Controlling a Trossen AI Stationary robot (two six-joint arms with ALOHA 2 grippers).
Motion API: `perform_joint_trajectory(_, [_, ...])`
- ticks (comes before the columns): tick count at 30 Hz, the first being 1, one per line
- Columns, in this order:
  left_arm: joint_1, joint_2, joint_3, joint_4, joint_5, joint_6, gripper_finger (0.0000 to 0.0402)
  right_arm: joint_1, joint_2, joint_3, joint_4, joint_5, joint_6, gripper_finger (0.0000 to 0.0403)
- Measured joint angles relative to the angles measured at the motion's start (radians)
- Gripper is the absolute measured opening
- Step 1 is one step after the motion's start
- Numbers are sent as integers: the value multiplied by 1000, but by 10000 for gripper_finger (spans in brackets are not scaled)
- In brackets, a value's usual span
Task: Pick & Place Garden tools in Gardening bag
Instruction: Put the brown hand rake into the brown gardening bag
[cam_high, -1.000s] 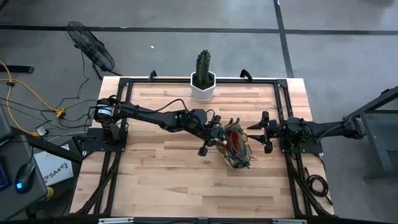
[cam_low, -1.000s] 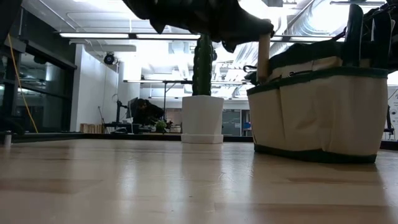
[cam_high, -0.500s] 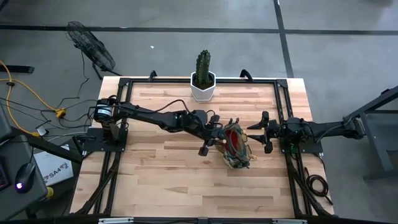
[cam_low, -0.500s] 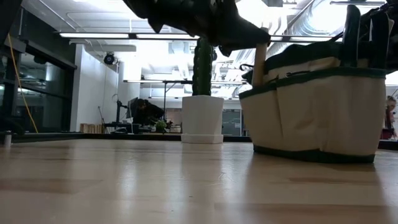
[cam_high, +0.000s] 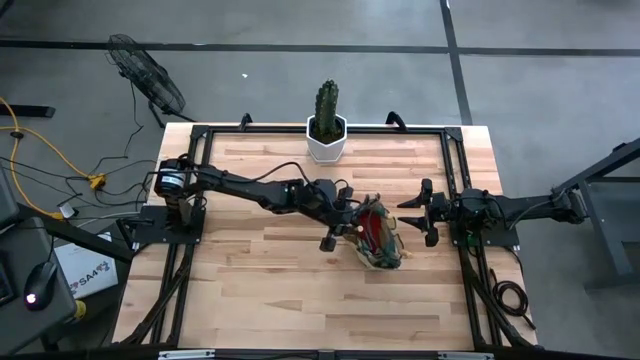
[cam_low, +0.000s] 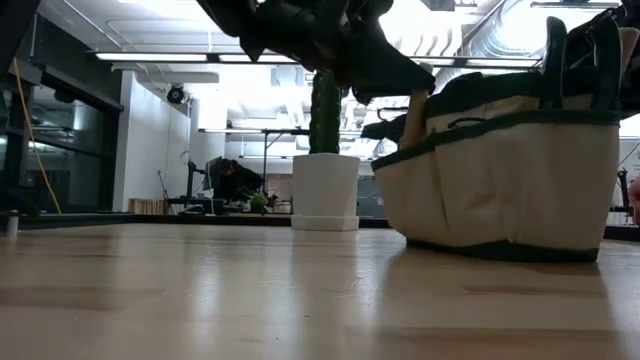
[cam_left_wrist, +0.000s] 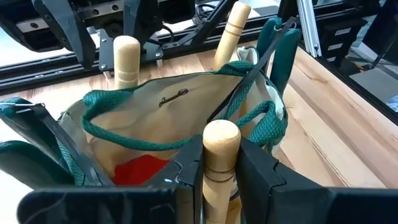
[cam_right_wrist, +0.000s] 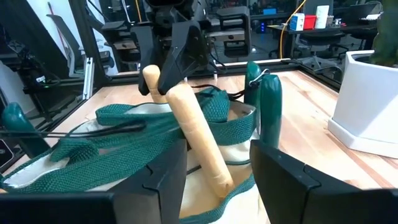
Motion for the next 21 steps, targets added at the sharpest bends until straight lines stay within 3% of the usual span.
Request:
perform_joint_trajectory(12, [-15, 3, -3, 76, 52, -4, 60, 0, 0, 0, 0, 0, 0, 168])
perform_joint_trajectory(21, [-13, 17, -1, 50, 19, -14, 60, 0, 1, 0, 0, 0, 0, 168])
